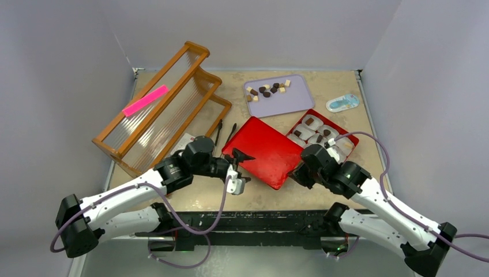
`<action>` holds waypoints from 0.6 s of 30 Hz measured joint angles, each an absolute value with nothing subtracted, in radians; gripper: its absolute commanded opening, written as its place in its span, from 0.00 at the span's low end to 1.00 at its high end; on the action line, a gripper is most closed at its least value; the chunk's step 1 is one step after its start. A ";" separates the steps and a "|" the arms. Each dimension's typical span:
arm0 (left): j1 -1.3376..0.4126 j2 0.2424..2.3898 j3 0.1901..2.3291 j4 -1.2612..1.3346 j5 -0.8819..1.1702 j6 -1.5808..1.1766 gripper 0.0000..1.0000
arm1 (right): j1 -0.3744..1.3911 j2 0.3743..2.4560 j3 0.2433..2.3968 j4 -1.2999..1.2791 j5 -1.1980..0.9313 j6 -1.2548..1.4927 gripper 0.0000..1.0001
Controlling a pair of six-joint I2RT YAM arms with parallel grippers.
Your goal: Pack the chocolate
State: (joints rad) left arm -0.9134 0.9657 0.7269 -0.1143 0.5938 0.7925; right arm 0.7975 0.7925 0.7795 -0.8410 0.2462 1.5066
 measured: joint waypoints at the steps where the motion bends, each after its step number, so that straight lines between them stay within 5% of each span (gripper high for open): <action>1: -0.926 0.983 0.735 -0.129 0.589 0.828 0.65 | 0.797 0.789 0.780 -0.838 0.242 1.507 0.00; 18: -1.143 1.227 0.784 -0.094 0.242 1.097 0.62 | 0.797 0.737 0.778 -0.739 0.213 1.537 0.00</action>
